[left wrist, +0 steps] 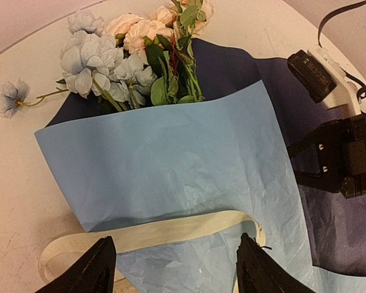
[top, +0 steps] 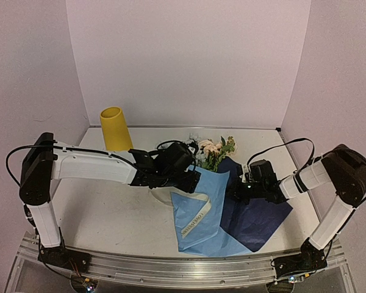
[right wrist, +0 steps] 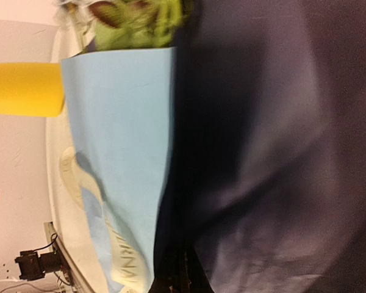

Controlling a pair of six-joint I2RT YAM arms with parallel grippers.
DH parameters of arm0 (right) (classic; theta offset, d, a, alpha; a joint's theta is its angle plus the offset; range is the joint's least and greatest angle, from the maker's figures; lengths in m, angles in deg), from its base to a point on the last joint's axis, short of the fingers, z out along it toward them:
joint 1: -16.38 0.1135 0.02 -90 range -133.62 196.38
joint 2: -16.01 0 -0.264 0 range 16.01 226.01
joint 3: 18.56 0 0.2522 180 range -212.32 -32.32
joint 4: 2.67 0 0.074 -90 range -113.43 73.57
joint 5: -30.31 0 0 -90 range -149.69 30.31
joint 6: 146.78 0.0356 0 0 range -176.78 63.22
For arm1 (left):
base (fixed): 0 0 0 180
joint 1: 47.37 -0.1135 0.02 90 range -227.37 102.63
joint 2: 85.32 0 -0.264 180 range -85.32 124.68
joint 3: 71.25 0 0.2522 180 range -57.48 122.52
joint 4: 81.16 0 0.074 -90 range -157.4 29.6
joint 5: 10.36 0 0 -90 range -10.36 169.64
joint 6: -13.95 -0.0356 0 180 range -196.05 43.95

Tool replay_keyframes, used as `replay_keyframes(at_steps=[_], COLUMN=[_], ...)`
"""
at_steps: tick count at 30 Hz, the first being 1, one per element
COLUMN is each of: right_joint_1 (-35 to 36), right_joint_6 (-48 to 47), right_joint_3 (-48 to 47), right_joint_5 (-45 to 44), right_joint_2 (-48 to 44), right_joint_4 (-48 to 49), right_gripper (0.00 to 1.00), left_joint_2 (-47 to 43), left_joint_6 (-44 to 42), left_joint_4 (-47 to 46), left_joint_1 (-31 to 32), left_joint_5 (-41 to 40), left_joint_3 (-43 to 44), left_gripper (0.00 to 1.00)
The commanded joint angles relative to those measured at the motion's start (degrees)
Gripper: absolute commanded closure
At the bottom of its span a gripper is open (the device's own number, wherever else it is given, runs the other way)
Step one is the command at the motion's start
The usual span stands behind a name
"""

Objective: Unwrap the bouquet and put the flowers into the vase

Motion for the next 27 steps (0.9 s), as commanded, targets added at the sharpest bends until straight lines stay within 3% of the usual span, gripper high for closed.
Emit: replay_keyframes(at_steps=[1, 6, 13, 19, 27], right_joint_1=[2.5, 3.9, 10.6, 15.5, 19.8], right_joint_6=[1.5, 1.0, -0.8, -1.3, -1.9], right_joint_3=[-2.8, -3.4, -6.8, -10.5, -17.5], right_joint_5=[3.3, 4.7, 7.4, 6.7, 8.1], right_joint_2=[-1.8, -2.8, -2.9, -2.0, 3.2], right_joint_4=[4.6, 5.0, 8.0, 8.4, 8.8], right_gripper=[1.00, 1.00, 1.00, 1.00, 1.00], left_joint_2=[-3.0, -3.7, -7.4, -15.7, -28.4], left_joint_6=[1.4, 2.1, 4.2, 7.2, 10.8], left_joint_4=[-4.1, -5.4, -8.3, -9.7, -9.6], left_joint_1=[-0.4, -0.3, -0.6, -1.4, -2.5], left_joint_5=[3.1, 4.8, 7.1, 6.0, 3.8], left_joint_3=[-0.4, -1.5, -4.0, -8.1, -16.6], left_gripper=[0.31, 0.30, 0.19, 0.09, 0.03])
